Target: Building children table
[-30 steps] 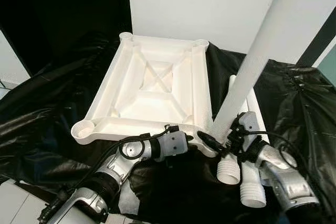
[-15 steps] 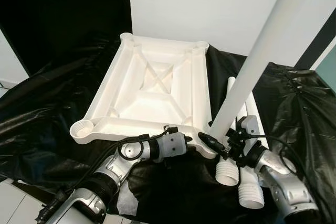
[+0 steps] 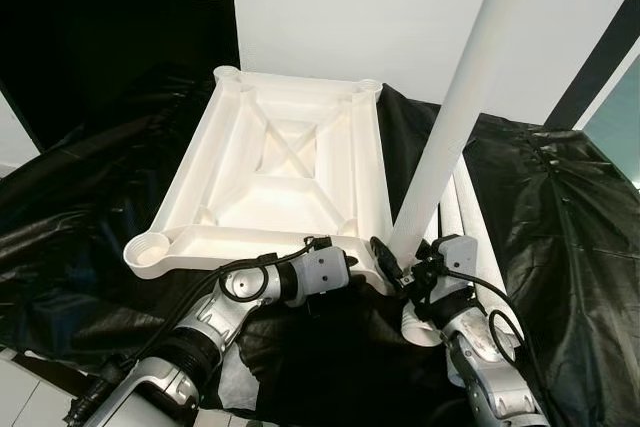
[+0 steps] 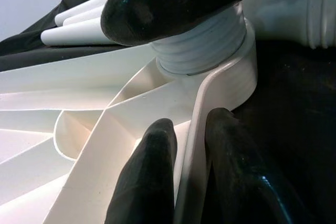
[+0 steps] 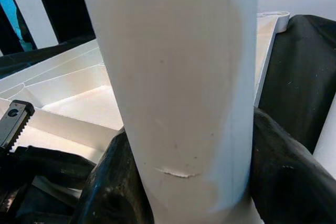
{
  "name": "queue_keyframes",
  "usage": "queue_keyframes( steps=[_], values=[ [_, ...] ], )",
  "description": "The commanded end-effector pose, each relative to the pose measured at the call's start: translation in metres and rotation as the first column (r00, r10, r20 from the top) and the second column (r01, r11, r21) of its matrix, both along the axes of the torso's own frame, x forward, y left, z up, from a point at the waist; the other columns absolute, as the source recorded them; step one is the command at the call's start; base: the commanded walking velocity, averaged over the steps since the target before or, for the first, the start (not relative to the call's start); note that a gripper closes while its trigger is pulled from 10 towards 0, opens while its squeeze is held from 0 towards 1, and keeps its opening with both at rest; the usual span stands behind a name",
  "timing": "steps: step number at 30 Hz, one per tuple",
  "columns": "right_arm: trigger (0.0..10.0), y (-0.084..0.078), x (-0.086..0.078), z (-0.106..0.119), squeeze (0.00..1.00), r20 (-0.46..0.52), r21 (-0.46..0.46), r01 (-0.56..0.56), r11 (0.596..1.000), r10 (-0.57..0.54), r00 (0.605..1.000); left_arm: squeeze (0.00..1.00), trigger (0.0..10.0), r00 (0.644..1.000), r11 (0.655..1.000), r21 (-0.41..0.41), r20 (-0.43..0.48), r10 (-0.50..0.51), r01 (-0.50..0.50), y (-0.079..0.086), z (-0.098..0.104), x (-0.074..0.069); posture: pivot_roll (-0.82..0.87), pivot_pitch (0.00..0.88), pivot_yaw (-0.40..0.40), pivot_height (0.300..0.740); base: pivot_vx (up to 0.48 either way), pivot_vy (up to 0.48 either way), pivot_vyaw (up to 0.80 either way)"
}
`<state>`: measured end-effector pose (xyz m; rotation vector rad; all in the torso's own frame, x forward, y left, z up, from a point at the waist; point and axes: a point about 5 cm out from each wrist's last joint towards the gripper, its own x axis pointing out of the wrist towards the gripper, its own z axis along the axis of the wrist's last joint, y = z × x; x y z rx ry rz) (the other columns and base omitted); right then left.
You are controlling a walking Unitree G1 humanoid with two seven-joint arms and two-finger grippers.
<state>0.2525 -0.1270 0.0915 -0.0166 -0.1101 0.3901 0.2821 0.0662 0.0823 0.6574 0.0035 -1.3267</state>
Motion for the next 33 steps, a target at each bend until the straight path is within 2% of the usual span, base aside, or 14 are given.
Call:
queue_keyframes(
  steps=[1,4,5,6,7,9,12,18,19,20,21,22,27,33],
  values=[
    [10.0,-0.029,0.004,-0.011,0.0,-0.05,-0.133,0.097,0.986,-0.104,0.993,0.0,10.0,0.98,0.977,0.125,-0.125,-0.155,0.171,0.0,-0.028,-0.026,0.26,0.0,-0.082,0.74,0.0,0.0,0.0],
    [10.0,-0.029,0.004,-0.011,0.0,-0.05,-0.133,0.097,0.986,-0.104,0.993,0.0,10.0,0.98,0.977,0.125,-0.125,-0.155,0.171,0.0,-0.028,-0.026,0.26,0.0,-0.082,0.74,0.0,0.0,0.0],
    [10.0,-0.033,0.004,-0.01,1.0,-0.05,-0.144,0.071,0.987,-0.079,0.996,0.0,10.0,0.98,0.977,0.125,-0.125,-0.156,0.172,-0.001,-0.029,-0.026,0.25,0.0,-0.082,0.74,0.0,0.0,0.0],
    [10.0,-0.033,0.004,-0.01,1.0,-0.05,-0.144,0.071,0.987,-0.079,0.996,0.0,10.0,0.98,0.977,0.125,-0.125,-0.156,0.172,-0.001,-0.029,-0.026,0.25,0.0,-0.082,0.74,0.0,0.0,0.0],
    [10.0,-0.039,0.005,-0.008,0.0,-0.07,-0.163,0.007,0.987,-0.018,0.997,0.0,10.0,0.979,0.977,0.125,-0.125,-0.159,0.175,-0.002,-0.029,-0.026,0.24,0.0,-0.082,0.74,0.0,0.0,0.0],
    [10.0,-0.039,0.005,-0.008,0.0,-0.07,-0.163,0.007,0.987,-0.018,0.997,0.0,10.0,0.979,0.977,0.125,-0.125,-0.159,0.175,-0.002,-0.029,-0.026,0.24,0.0,-0.082,0.74,0.0,0.0,0.0],
    [10.0,-0.054,0.008,0.001,0.0,-0.127,-0.198,-0.194,0.961,0.171,0.977,0.0,10.0,0.978,0.975,0.121,-0.122,-0.17,0.184,-0.007,-0.028,-0.024,0.23,0.0,-0.084,0.74,0.0,0.0,0.0],
    [10.0,-0.055,0.007,0.003,0.0,-0.165,-0.202,-0.28,0.939,0.249,0.954,0.0,10.0,0.978,0.975,0.12,-0.121,-0.171,0.186,-0.008,-0.027,-0.024,0.23,0.0,-0.085,0.74,0.0,0.0,0.0],
    [3.1,-0.055,0.005,0.002,0.0,-0.199,-0.2,-0.337,0.92,0.299,0.934,0.0,10.0,0.978,0.975,0.119,-0.121,-0.172,0.186,-0.009,-0.027,-0.024,0.23,0.0,-0.088,0.74,0.0,0.0,0.0],
    [3.1,-0.055,0.005,0.002,0.0,-0.199,-0.2,-0.337,0.92,0.299,0.934,0.0,10.0,0.978,0.975,0.119,-0.121,-0.172,0.186,-0.009,-0.027,-0.024,0.23,0.0,-0.088,0.74,0.0,0.0,0.0],
    [0.0,-0.055,0.003,0.001,0.0,-0.232,-0.188,-0.383,0.904,0.338,0.912,0.0,10.0,0.978,0.976,0.117,-0.121,-0.171,0.185,-0.009,-0.027,-0.024,0.23,0.0,-0.092,0.74,0.0,0.0,0.0],
    [0.0,-0.055,-0.001,-0.001,0.0,-0.274,-0.167,-0.44,0.882,0.387,0.88,0.0,10.0,0.978,0.977,0.116,-0.121,-0.168,0.182,-0.009,-0.027,-0.024,0.24,0.0,-0.093,0.74,0.0,0.0,0.0],
    [0.0,-0.054,-0.002,-0.003,0.0,-0.291,-0.148,-0.448,0.882,0.394,0.872,0.0,10.0,0.979,0.977,0.115,-0.12,-0.166,0.179,-0.008,-0.027,-0.024,0.24,0.0,-0.095,0.74,0.0,0.0,0.0],
    [0.0,-0.042,-0.003,-0.01,0.0,-0.249,-0.106,-0.321,0.941,0.287,0.925,0.0,10.0,0.98,0.978,0.116,-0.119,-0.161,0.175,-0.007,-0.027,-0.024,0.25,0.0,-0.095,0.74,0.0,0.0,0.0]
  ],
)
